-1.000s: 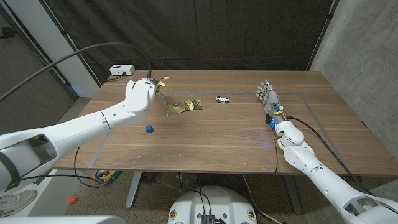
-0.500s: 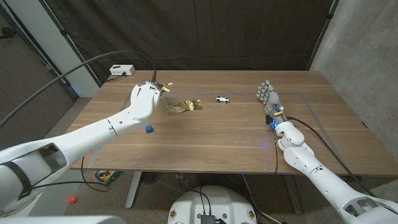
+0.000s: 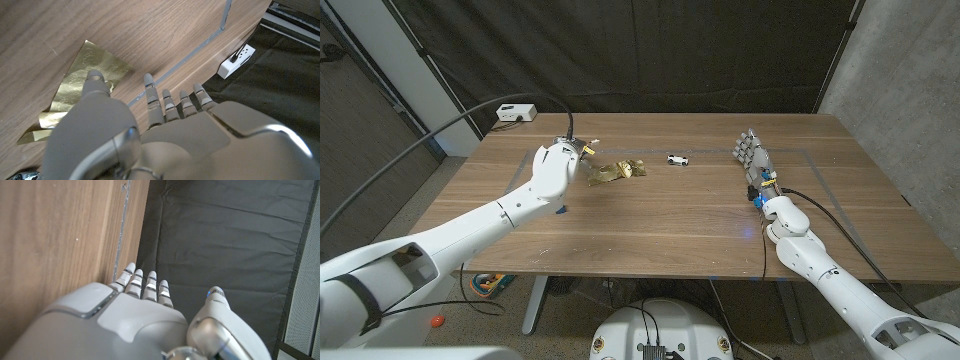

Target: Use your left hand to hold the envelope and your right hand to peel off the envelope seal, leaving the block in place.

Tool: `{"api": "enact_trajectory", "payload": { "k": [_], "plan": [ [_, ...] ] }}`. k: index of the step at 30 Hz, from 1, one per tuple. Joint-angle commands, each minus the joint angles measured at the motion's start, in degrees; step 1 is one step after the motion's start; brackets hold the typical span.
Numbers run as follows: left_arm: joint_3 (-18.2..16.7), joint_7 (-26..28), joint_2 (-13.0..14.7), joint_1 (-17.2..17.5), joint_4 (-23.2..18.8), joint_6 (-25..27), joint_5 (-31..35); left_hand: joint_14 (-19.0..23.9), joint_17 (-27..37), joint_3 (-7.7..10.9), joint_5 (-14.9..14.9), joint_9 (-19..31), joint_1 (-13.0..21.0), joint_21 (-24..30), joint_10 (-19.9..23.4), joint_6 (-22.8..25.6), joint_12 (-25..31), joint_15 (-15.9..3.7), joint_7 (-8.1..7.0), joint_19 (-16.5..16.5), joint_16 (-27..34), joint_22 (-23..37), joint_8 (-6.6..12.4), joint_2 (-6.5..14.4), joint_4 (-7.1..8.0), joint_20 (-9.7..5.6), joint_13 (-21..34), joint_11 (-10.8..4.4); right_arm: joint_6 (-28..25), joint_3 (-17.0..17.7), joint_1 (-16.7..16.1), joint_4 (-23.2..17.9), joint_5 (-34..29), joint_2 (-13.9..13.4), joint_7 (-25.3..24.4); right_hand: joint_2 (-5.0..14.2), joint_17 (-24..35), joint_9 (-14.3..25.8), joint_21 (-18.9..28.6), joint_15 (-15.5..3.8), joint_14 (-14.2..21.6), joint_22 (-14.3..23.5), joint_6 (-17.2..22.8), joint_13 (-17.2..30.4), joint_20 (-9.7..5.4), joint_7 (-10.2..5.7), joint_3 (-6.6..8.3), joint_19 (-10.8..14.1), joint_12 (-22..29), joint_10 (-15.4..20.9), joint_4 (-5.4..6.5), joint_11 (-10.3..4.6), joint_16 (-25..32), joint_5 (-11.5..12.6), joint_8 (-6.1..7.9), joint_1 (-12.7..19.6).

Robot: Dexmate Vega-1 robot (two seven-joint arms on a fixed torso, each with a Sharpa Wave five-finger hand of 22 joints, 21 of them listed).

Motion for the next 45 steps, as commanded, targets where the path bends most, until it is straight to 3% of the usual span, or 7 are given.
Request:
{"api": "enact_trajectory", "payload": {
  "k": [1,14,17,20,31,36,45],
  "plan": [
    [-0.3,3.5,-0.8,1.6,1.6,-0.4,-1.1,0.2,0.1,0.23,0.5,0.0,0.5,0.1,1.2,2.0,0.6,-0.39,0.04,-0.1,0.0,0.1,0.7,1.0,0.26,-0.21,0.1,-0.49,0.2,-0.3,0.7,0.8,-0.5,0.6,-0.3,0.11,0.3,0.3,-0.2,-0.08,0.3,0.3,0.7,0.0,-0.06,0.0,-0.09,0.2,0.2,0.5,0.27,0.04,0.2,0.4,0.17,-0.5],
    [3.0,0.2,-1.5,0.3,3.8,-0.3,6.4,1.0,-0.2,0.51,0.1,-0.1,2.0,0.3,2.5,5.2,1.3,-0.78,0.17,0.4,-0.2,0.0,1.53,1.5,-0.4,-0.16,0.1,-1.21,1.5,-0.4,1.2,2.4,-0.9,1.5,-0.6,0.16,0.4,0.3,-0.4,-0.09,0.7,0.3,1.2,0.0,0.04,-0.18,-0.17,0.4,0.3,0.8,0.45,0.02,0.2,0.4,0.31,-0.8],
    [2.8,1.4,-1.7,1.0,4.0,-0.2,7.2,0.7,-0.3,0.21,-0.5,-0.2,2.2,0.1,-0.5,-2.7,0.3,-0.7,-2.66,0.1,-0.8,0.0,-2.29,1.9,-0.23,-0.14,0.2,-0.48,1.4,-0.4,1.3,2.4,-0.9,1.5,-0.7,0.21,0.4,0.3,-0.4,-0.12,0.9,0.3,1.4,0.0,0.03,-0.2,-0.21,0.6,0.4,1.1,0.55,0.07,0.3,0.4,0.4,-0.9],
    [1.9,2.7,-1.9,1.5,3.9,-0.5,6.6,0.2,-0.2,-0.01,-0.7,-0.1,2.1,-0.1,-1.1,-4.9,0.1,-0.42,-4.11,-0.3,-1.1,0.0,-3.23,2.0,-0.09,0.23,0.3,-0.22,1.5,-0.5,1.5,2.8,-0.9,1.6,-0.6,0.25,0.4,0.3,-0.4,-0.1,1.0,0.3,1.5,0.0,0.09,-0.24,-0.22,0.7,0.4,1.1,0.61,0.09,0.3,0.4,0.42,-1.0],
    [-0.2,3.9,-2.5,1.5,4.1,-3.8,-1.3,0.4,-0.2,-0.64,-1.1,0.0,1.5,-0.1,0.4,-0.6,0.8,-0.14,-1.69,-0.3,-1.3,0.0,-1.81,2.1,0.38,0.3,0.4,-0.04,1.7,-0.7,2.1,3.5,-1.0,1.9,-0.2,0.32,0.4,0.3,-0.6,-0.05,1.3,0.3,1.6,0.0,0.18,-0.22,-0.29,0.8,0.4,1.2,0.8,0.12,0.3,0.5,0.37,-1.3],
    [1.0,4.6,-2.9,0.9,5.0,-4.0,-1.3,0.4,-0.3,-0.81,-1.2,0.0,1.6,-0.1,0.0,-2.3,0.7,-0.08,-3.83,-0.2,-1.4,0.0,-2.61,2.1,0.35,0.19,0.4,-0.08,1.7,-0.6,2.0,3.3,-1.0,1.8,-0.4,0.34,0.4,0.3,-0.6,-0.03,1.3,0.3,1.6,0.0,0.25,-0.28,-0.31,0.8,0.4,1.2,0.84,0.11,0.3,0.5,0.36,-1.4],
    [2.0,5.5,-3.3,0.2,6.5,-3.7,-1.8,0.3,-0.3,-0.64,-1.4,0.1,2.3,-0.1,-0.7,-5.2,0.5,0.02,-4.89,-0.3,-1.6,0.1,-3.88,3.2,0.29,0.36,0.5,-0.13,1.5,-0.7,2.2,3.3,-1.4,1.9,-1.1,0.36,0.4,0.3,-0.8,0.11,1.6,0.3,1.7,0.0,0.33,-0.36,-0.35,0.9,0.4,1.2,0.95,0.0,0.4,0.6,0.35,-1.5]
  ]
}}
